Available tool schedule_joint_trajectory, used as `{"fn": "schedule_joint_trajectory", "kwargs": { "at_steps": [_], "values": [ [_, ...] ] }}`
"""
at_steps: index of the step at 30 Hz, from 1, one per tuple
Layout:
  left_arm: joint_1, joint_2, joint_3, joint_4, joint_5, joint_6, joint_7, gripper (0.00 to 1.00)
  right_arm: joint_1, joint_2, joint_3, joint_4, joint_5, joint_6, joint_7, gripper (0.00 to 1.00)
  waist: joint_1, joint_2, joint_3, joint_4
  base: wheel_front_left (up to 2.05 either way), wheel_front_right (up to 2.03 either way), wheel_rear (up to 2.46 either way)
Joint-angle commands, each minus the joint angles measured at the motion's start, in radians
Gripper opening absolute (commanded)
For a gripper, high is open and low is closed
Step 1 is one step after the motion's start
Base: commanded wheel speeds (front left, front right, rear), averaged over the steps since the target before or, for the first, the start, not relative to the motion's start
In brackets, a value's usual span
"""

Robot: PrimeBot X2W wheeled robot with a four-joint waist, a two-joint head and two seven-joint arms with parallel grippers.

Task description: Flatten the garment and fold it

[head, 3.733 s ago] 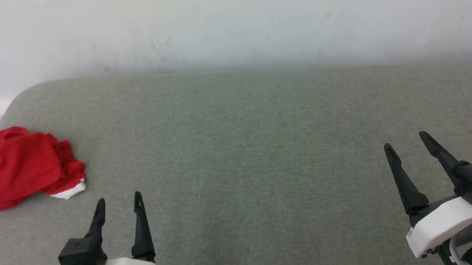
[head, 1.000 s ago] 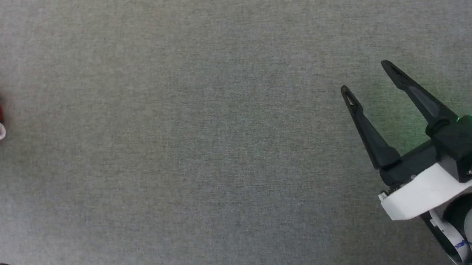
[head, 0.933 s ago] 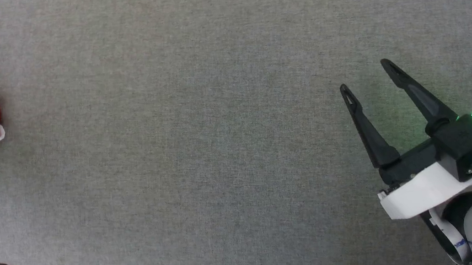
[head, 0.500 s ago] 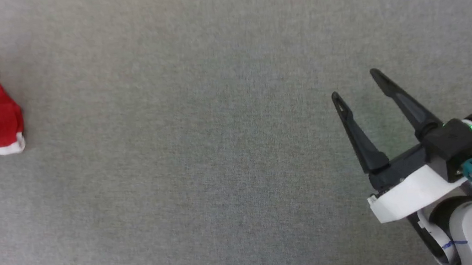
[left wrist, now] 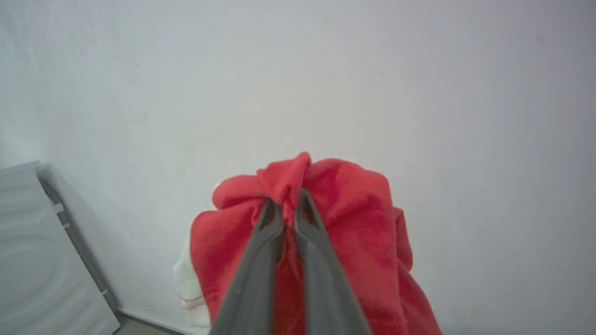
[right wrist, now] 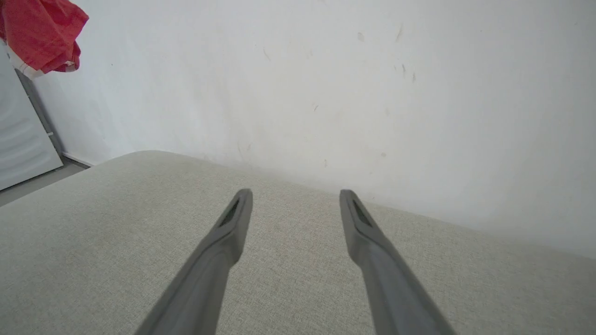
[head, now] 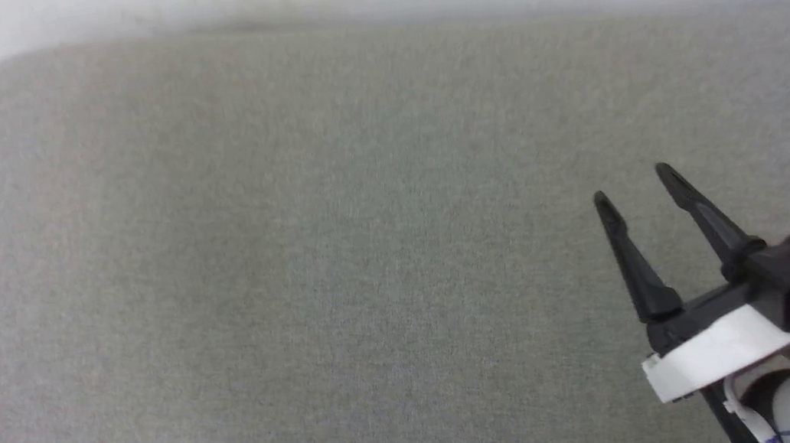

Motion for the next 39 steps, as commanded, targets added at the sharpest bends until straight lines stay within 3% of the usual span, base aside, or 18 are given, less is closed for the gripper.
{"fn": "schedule_joint_trajectory", "kwargs": {
  "at_steps": [1,6,10,21,28,32,36,37,38,39],
  "values": [
    [-0.011,-0.018,-0.003,-0.034,0.001,0.005,-0.008,0.00,0.014,0.002,-0.009,-0.001,0.011,-0.001,-0.009,1.00,0.0003,0.0000,-0.077,-0.030,0.00,0.00,0.00],
    [0.046,-0.100,0.014,-0.237,-0.031,0.006,-0.011,0.00,0.040,0.002,-0.044,-0.006,0.026,-0.001,-0.011,1.00,0.0003,0.0000,-0.116,-0.077,0.00,0.00,0.00],
    [0.144,-0.203,0.016,-0.345,-0.075,0.013,-0.011,0.00,0.055,0.002,-0.067,-0.005,0.032,-0.001,-0.013,1.00,0.0003,0.0000,-0.140,-0.129,0.00,0.00,0.00],
    [0.512,-0.479,-0.163,-0.673,-0.147,0.015,0.107,0.00,0.092,0.003,-0.092,-0.016,0.046,-0.001,-0.004,1.00,0.0003,0.0000,-0.148,-0.280,0.00,0.00,0.00],
    [0.810,-0.522,-0.302,-0.760,-0.223,0.040,0.160,0.00,0.117,0.003,-0.107,-0.016,0.061,-0.001,-0.009,1.00,0.0003,0.0000,-0.133,-0.313,0.00,0.00,0.00],
    [0.991,-0.521,-0.328,-0.695,-0.235,0.093,0.173,0.00,0.125,0.003,-0.100,-0.010,0.066,-0.001,-0.014,1.00,0.0003,0.0000,-0.130,-0.314,0.00,0.00,0.00],
    [1.092,-0.516,-0.346,-0.638,-0.233,0.111,0.157,0.00,0.131,0.003,-0.100,-0.003,0.064,-0.001,-0.016,1.00,0.0003,0.0000,-0.133,-0.293,0.00,0.00,0.00],
    [1.104,-0.517,-0.349,-0.635,-0.238,0.110,0.149,0.29,0.132,0.003,-0.100,-0.003,0.064,-0.001,-0.016,1.00,0.0003,0.0000,-0.132,-0.287,0.00,0.00,0.00],
    [1.110,-0.518,-0.353,-0.635,-0.235,0.113,0.137,0.89,0.133,0.003,-0.101,-0.002,0.062,-0.001,-0.016,1.00,0.0003,0.0000,-0.135,-0.280,0.00,0.00,0.00],
    [1.114,-0.518,-0.356,-0.639,-0.232,0.117,0.120,1.00,0.134,0.003,-0.100,0.000,0.061,-0.001,-0.015,1.00,0.0003,0.0000,-0.139,-0.274,0.00,0.00,0.00]
  ]
}}
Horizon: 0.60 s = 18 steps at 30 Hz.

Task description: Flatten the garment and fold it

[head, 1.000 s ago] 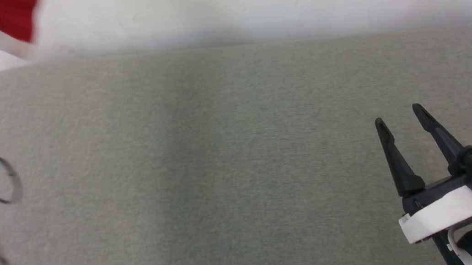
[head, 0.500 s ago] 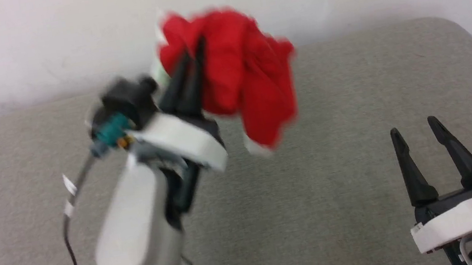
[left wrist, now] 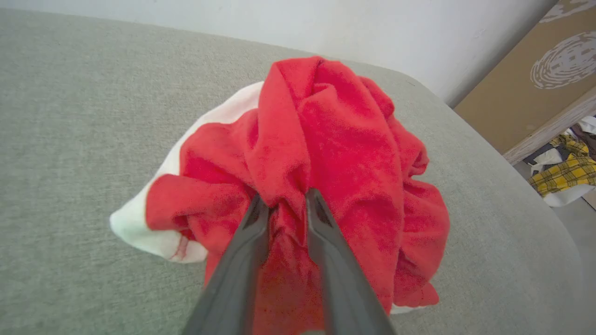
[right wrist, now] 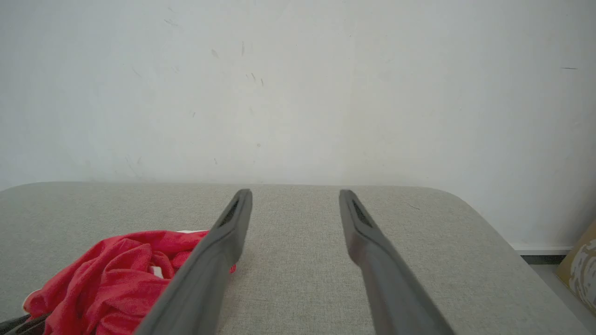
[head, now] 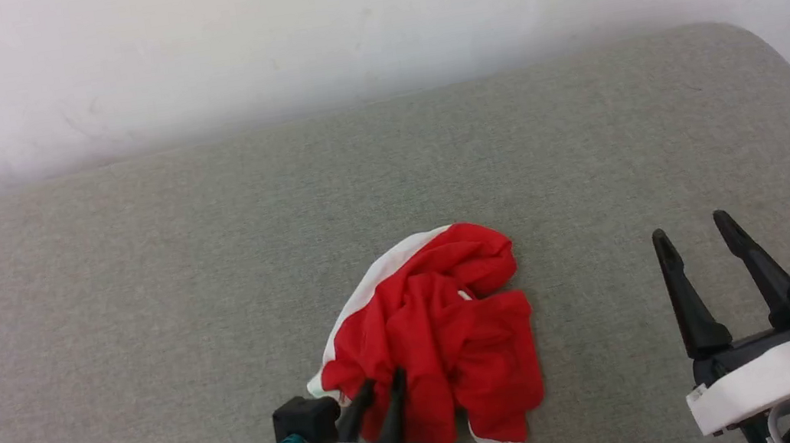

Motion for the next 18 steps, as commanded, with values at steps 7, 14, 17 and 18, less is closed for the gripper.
{"fn": "schedule_joint_trajectory", "kwargs": {
  "at_steps": [7,14,17,18],
  "values": [
    [0.015,-0.004,0.013,-0.097,0.019,0.043,-0.127,1.00,0.029,0.003,0.004,0.004,-0.008,-0.001,0.000,1.00,0.0001,-0.0001,-0.042,0.036,0.00,0.00,0.00],
    [0.039,0.015,0.129,-0.278,0.059,0.096,-0.145,1.00,0.052,0.003,-0.006,-0.016,-0.010,-0.001,0.009,1.00,0.0001,-0.0001,-0.052,0.062,0.00,0.00,0.00],
    [0.050,0.030,0.170,-0.306,0.066,0.106,-0.145,1.00,0.054,0.003,-0.006,-0.019,-0.011,-0.001,0.012,1.00,0.0001,-0.0001,-0.051,0.067,0.00,0.00,0.00],
    [0.066,0.047,0.215,-0.324,0.070,0.118,-0.146,1.00,0.055,0.003,-0.006,-0.021,-0.012,-0.001,0.014,1.00,0.0001,-0.0001,-0.049,0.070,0.00,0.00,0.00]
  ]
}}
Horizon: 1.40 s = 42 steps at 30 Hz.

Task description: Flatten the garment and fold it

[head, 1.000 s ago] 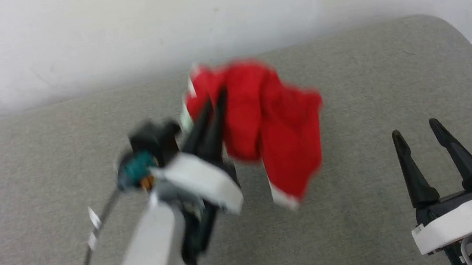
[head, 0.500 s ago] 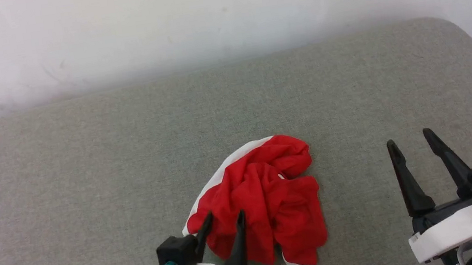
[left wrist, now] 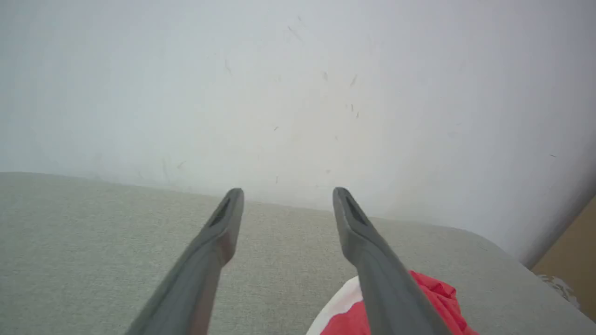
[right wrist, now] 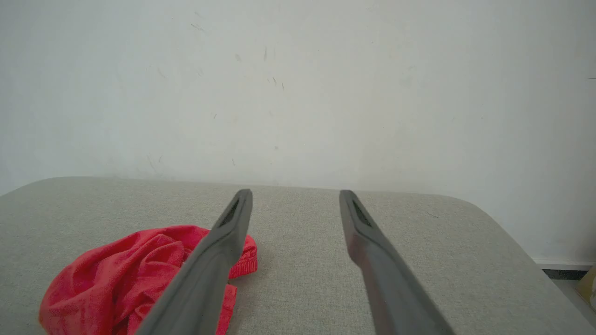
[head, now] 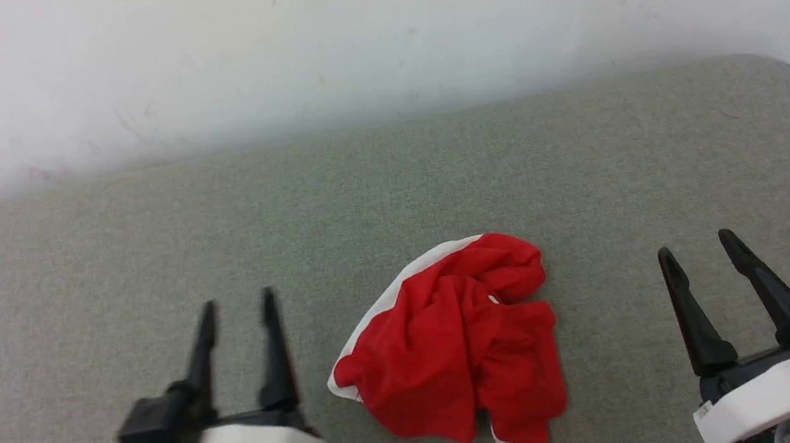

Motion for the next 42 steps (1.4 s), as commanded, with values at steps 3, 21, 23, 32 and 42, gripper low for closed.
{"fn": "schedule_joint_trajectory", "kwargs": {
  "at_steps": [3,21,23,32,42],
  "values": [
    [0.042,0.027,0.068,-0.024,0.004,0.021,-0.004,1.00,0.011,0.003,0.000,-0.006,-0.006,-0.001,0.002,1.00,0.0001,-0.0001,0.002,0.004,0.00,0.00,0.00],
    [0.091,0.095,0.130,-0.085,-0.049,-0.005,0.127,1.00,-0.001,0.003,-0.011,-0.007,-0.001,-0.001,-0.002,1.00,0.0001,-0.0001,0.031,0.043,0.00,0.00,0.00],
    [0.055,0.109,0.097,-0.092,-0.058,-0.034,0.193,1.00,-0.002,0.003,-0.014,-0.008,-0.002,-0.001,0.001,1.00,0.0001,-0.0001,0.037,0.050,0.00,0.00,0.00],
    [-0.146,0.099,-0.122,-0.009,-0.058,-0.164,0.475,1.00,-0.033,0.003,0.011,-0.009,-0.010,-0.001,0.012,1.00,0.0001,-0.0001,0.060,0.039,0.00,0.00,0.00],
    [-0.242,0.092,-0.226,0.214,-0.062,-0.207,0.617,0.23,-0.039,0.003,0.010,0.008,-0.001,-0.001,0.011,1.00,0.0001,-0.0001,0.077,-0.012,0.00,0.00,0.00]
  ]
}}
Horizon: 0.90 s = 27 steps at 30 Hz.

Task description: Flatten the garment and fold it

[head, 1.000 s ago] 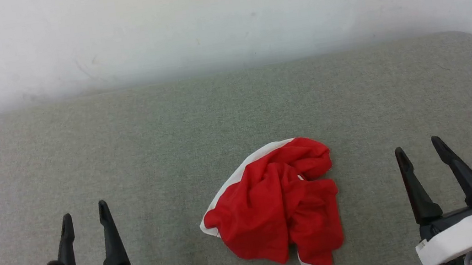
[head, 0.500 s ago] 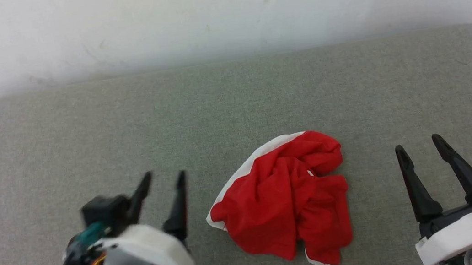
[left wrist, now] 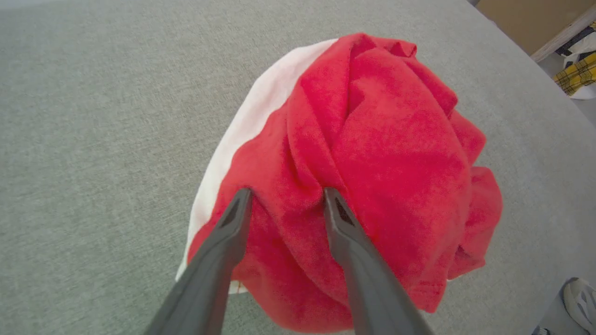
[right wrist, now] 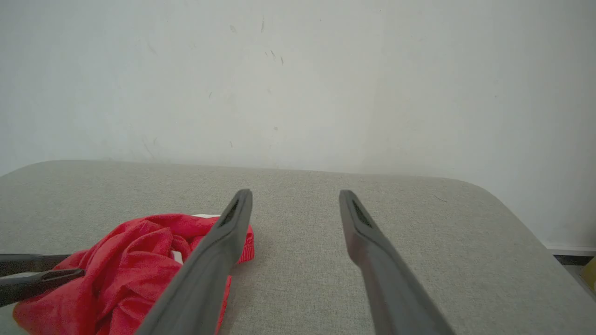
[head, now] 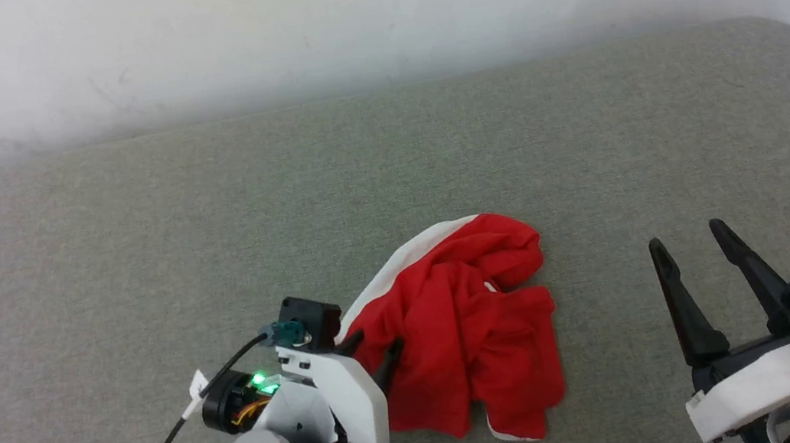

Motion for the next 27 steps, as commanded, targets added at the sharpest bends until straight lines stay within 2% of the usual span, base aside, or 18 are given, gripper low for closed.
{"fn": "schedule_joint_trajectory", "kwargs": {
  "at_steps": [1,6,11,16,20,23,24,25,27],
  "values": [
    [-0.024,0.000,-0.010,0.015,0.002,-0.009,0.002,0.00,-0.010,0.002,-0.001,0.004,0.005,-0.001,-0.004,1.00,-0.0001,-0.0001,0.002,-0.009,0.00,0.00,0.00],
    [-0.053,-0.008,-0.031,0.024,0.010,-0.016,-0.023,0.00,-0.012,0.002,-0.003,0.013,0.011,-0.001,-0.009,1.00,-0.0001,-0.0001,-0.002,-0.013,0.00,0.00,0.00],
    [-0.084,-0.001,-0.089,-0.061,0.083,-0.020,-0.073,0.00,-0.007,0.002,-0.012,0.014,0.012,-0.001,-0.012,1.00,-0.0001,-0.0001,-0.011,-0.005,0.00,0.00,0.00],
    [-0.079,-0.002,-0.258,-0.161,0.154,-0.035,-0.063,0.00,-0.002,0.002,-0.020,0.014,0.011,-0.001,-0.011,1.00,-0.0001,-0.0001,-0.015,0.011,0.00,0.00,0.00],
    [-0.043,0.003,-0.425,-0.140,0.137,-0.042,-0.032,0.00,-0.007,0.002,-0.011,0.014,0.012,-0.001,-0.007,1.00,-0.0001,-0.0001,-0.015,0.015,0.00,0.00,0.00],
    [-0.029,0.008,-0.522,-0.111,0.101,-0.043,-0.049,0.00,-0.011,0.002,-0.008,0.014,0.012,-0.001,-0.007,1.00,-0.0001,-0.0001,-0.015,0.015,0.00,0.00,0.00],
    [-0.026,0.009,-0.542,-0.103,0.091,-0.043,-0.062,0.42,-0.011,0.002,-0.008,0.014,0.012,-0.001,-0.007,1.00,-0.0001,-0.0001,-0.015,0.015,0.00,0.00,0.00],
    [-0.022,0.011,-0.556,-0.095,0.083,-0.043,-0.074,1.00,-0.010,0.002,-0.008,0.014,0.011,-0.001,-0.008,1.00,-0.0001,-0.0001,-0.016,0.017,0.00,0.00,0.00],
    [-0.018,0.011,-0.565,-0.096,0.082,-0.043,-0.124,1.00,-0.005,0.002,-0.011,0.013,0.011,-0.001,-0.008,1.00,-0.0001,-0.0001,-0.018,0.021,0.00,0.00,0.00]
  ]
}}
